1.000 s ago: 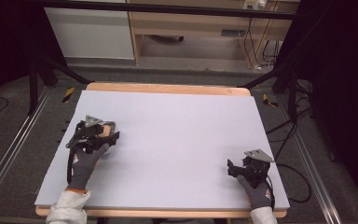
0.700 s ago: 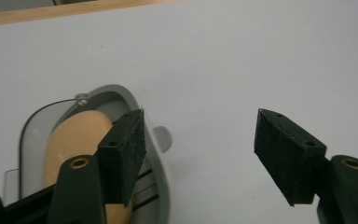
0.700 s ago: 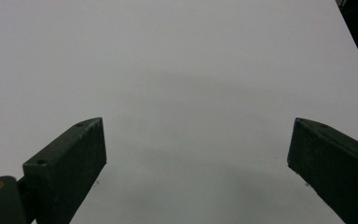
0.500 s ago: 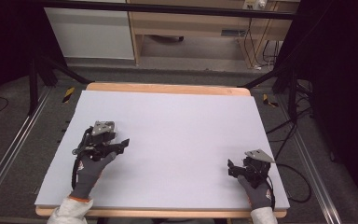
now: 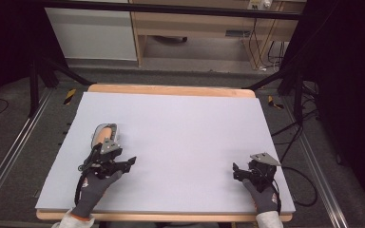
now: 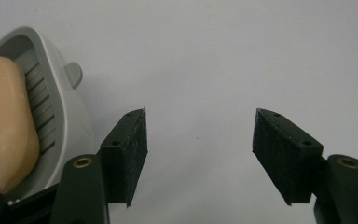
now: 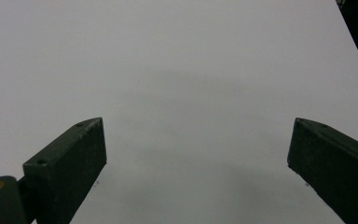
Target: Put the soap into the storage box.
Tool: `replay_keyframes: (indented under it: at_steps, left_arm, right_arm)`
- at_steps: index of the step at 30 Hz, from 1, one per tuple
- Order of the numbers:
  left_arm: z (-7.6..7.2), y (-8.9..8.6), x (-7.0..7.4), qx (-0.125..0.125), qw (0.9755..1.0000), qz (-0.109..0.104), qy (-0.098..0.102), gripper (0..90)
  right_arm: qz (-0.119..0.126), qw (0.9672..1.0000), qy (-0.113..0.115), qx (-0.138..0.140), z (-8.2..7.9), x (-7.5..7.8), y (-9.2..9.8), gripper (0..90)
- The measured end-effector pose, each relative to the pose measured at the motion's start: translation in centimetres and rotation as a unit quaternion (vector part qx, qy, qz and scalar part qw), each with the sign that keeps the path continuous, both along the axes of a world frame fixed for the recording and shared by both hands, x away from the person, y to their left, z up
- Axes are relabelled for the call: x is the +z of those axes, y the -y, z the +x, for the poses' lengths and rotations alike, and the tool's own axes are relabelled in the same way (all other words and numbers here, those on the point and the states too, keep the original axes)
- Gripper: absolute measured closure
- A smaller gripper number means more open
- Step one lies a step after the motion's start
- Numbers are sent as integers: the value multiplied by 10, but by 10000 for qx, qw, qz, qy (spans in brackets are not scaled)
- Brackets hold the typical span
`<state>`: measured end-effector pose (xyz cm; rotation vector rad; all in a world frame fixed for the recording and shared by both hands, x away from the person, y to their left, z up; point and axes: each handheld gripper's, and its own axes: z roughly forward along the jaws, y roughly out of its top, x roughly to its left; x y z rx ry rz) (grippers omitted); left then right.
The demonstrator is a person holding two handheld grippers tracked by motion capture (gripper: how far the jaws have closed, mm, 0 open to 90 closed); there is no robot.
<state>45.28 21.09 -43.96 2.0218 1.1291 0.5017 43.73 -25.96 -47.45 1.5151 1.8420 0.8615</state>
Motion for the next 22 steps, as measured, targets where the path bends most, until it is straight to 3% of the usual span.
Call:
replay_keyframes:
  at_steps: [10, 22]
  left_arm:
    - [-14, -10, -12, -79, 9998, 148, -96, 329]
    - [-19, -23, -21, 88, 9997, 160, -169, 299]
  right_arm:
    - [-36, 9999, -98, -103, 0, -1, 5, 48]
    - [-67, 9998, -136, -150, 0, -2, 7, 48]
